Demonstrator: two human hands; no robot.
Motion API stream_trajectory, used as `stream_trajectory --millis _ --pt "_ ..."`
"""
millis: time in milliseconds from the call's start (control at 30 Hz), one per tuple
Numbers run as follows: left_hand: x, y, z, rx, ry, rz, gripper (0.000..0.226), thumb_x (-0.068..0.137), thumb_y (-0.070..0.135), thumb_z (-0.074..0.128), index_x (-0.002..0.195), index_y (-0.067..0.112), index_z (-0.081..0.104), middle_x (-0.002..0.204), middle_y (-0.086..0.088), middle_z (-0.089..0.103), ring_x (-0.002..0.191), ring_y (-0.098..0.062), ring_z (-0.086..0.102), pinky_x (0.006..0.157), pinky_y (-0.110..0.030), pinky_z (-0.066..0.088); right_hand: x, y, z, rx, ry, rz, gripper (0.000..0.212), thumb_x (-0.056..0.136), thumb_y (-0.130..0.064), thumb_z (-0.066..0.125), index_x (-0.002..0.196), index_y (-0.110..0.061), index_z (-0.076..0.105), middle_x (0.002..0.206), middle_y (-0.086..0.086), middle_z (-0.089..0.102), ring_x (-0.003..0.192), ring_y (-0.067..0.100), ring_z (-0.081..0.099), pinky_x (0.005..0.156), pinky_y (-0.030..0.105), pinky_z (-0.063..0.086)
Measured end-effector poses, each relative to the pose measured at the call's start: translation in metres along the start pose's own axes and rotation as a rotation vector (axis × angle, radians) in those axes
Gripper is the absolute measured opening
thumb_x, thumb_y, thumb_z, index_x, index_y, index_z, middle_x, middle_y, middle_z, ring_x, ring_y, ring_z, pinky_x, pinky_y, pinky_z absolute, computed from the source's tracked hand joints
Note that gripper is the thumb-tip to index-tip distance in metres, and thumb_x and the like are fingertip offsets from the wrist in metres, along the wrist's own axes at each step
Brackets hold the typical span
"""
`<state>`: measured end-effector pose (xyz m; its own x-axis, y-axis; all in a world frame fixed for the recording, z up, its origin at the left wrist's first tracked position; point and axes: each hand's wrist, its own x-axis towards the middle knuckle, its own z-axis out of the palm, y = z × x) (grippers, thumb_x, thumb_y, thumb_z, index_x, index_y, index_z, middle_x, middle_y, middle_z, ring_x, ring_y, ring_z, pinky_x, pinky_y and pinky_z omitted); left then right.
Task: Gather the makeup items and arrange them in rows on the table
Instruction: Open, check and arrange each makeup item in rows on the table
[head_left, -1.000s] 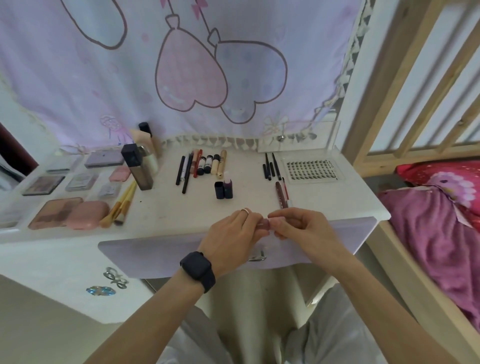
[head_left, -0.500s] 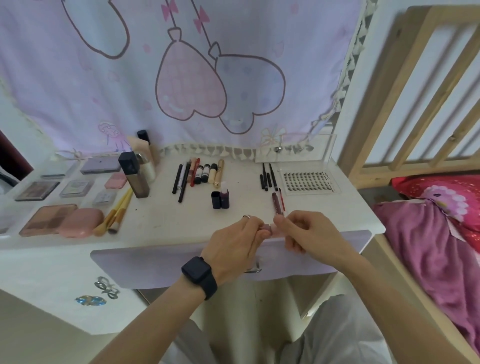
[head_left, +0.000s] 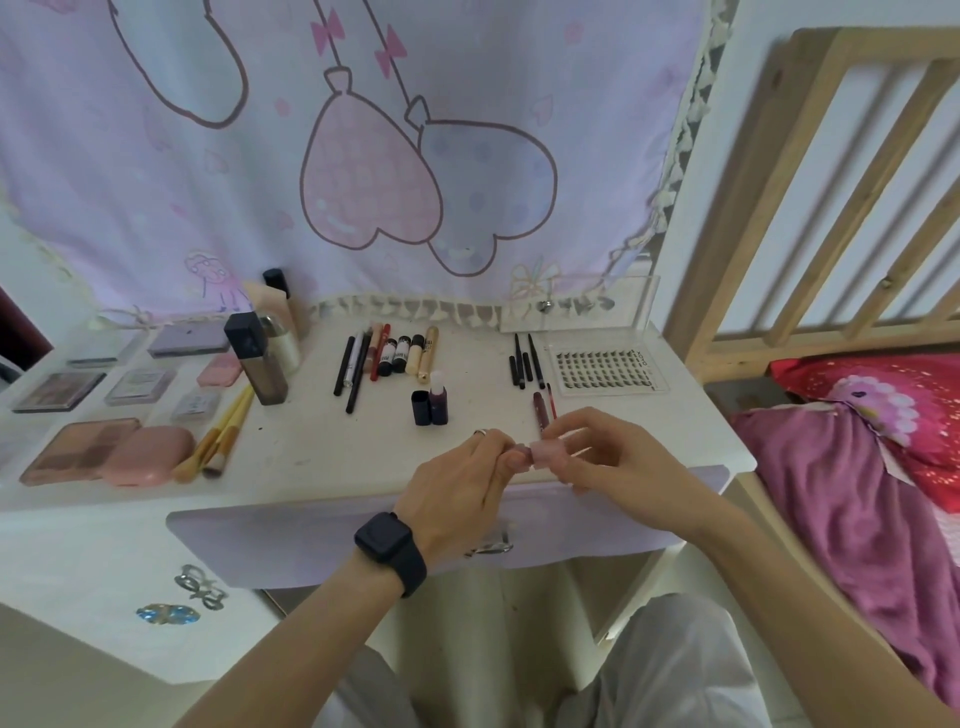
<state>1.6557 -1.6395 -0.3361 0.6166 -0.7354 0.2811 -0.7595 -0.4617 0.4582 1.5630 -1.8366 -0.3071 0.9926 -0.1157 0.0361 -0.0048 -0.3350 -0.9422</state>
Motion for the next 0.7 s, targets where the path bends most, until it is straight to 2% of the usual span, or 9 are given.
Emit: stream_trajectory --millis 67,133,233,300,400,500,567,633,700 --pt "0.0003 0.0001 0.0011 0.000 -0.005 0.000 0.053 0.097 0.059 0.007 0.106 0.026 0.046 0.089 0.013 0.048 0.063 -0.007 0.048 0.057 -0.022 0.040 -0.0004 -0.0009 0.0000 0.026 -0.003 0.051 0.045 0.076 -0.069 0.074 0.110 -0.040 0.068 0.099 -0.007 0.075 0.081 0.015 0.074 0.070 0.023 0.058" --pt "0.0006 0.0027 0.0022 0.001 -0.010 0.010 0.050 0.097 0.059 0.007 0.104 0.027 0.045 0.090 0.012 0.048 0.065 -0.008 0.050 0.060 -0.027 0.045 0.0005 -0.0018 0.0015 -0.015 -0.001 0.110 0.055 0.076 -0.080 0.063 0.106 -0.034 0.068 0.090 -0.005 0.077 0.071 0.011 0.072 0.064 0.022 0.056" --pt "0.0001 0.0047 0.0035 0.006 -0.015 0.021 0.050 0.097 0.060 0.006 0.103 0.028 0.044 0.090 0.012 0.049 0.067 -0.010 0.052 0.061 -0.027 0.046 0.0009 0.0006 0.0017 -0.073 0.023 0.083 0.035 0.090 -0.066 0.060 0.089 -0.034 0.074 0.080 -0.001 0.076 0.065 0.010 0.068 0.062 0.025 0.056" --pt "-0.0014 0.0032 0.0039 -0.020 -0.008 0.005 0.044 0.099 0.059 0.008 0.100 0.032 0.043 0.086 0.013 0.049 0.068 -0.009 0.052 0.060 -0.023 0.042 -0.0010 0.0032 -0.0008 -0.059 0.005 0.029 0.016 0.090 -0.054 0.069 0.096 -0.039 0.072 0.088 -0.001 0.076 0.075 0.013 0.071 0.069 0.026 0.058" --pt "-0.0027 0.0026 0.0036 -0.067 -0.001 -0.030 0.041 0.100 0.058 0.011 0.095 0.033 0.044 0.081 0.014 0.049 0.069 -0.007 0.050 0.061 -0.022 0.039 -0.0043 0.0049 -0.0030 -0.028 -0.006 -0.031 0.022 0.086 -0.040 0.077 0.106 -0.040 0.069 0.103 -0.006 0.074 0.087 0.015 0.074 0.076 0.024 0.057" --pt "-0.0011 0.0064 0.0031 -0.088 -0.008 -0.038 0.045 0.101 0.056 0.013 0.099 0.028 0.049 0.085 0.011 0.053 0.074 -0.011 0.053 0.067 -0.033 0.047 -0.0036 0.0023 0.0005 0.026 0.008 0.050 0.035 0.084 -0.054 0.075 0.114 -0.038 0.067 0.102 -0.009 0.075 0.080 0.015 0.075 0.070 0.022 0.057" --pt "-0.0007 0.0078 0.0028 -0.073 -0.009 -0.029 0.046 0.102 0.055 0.013 0.100 0.028 0.050 0.087 0.010 0.054 0.075 -0.012 0.054 0.070 -0.037 0.049 -0.0016 0.0018 0.0015 -0.028 -0.008 0.094 0.033 0.089 -0.061 0.065 0.106 -0.033 0.071 0.092 -0.006 0.077 0.068 0.012 0.072 0.065 0.024 0.057" --pt "-0.0015 0.0080 0.0020 -0.093 0.000 -0.023 0.045 0.101 0.057 0.013 0.097 0.031 0.049 0.087 0.011 0.056 0.077 -0.011 0.056 0.071 -0.037 0.050 -0.0017 0.0018 0.0011 -0.060 -0.015 0.062 0.029 0.092 -0.060 0.062 0.096 -0.034 0.075 0.086 -0.003 0.077 0.065 0.011 0.069 0.064 0.024 0.056" --pt "-0.0029 0.0086 0.0014 -0.198 0.008 -0.043 0.038 0.102 0.055 0.018 0.092 0.037 0.050 0.092 0.014 0.063 0.086 -0.007 0.062 0.076 -0.034 0.052 -0.0043 0.0023 0.0002 -0.080 -0.014 -0.026 0.024 0.089 -0.060 0.065 0.100 -0.039 0.072 0.089 -0.003 0.076 0.073 0.012 0.071 0.071 0.025 0.057"
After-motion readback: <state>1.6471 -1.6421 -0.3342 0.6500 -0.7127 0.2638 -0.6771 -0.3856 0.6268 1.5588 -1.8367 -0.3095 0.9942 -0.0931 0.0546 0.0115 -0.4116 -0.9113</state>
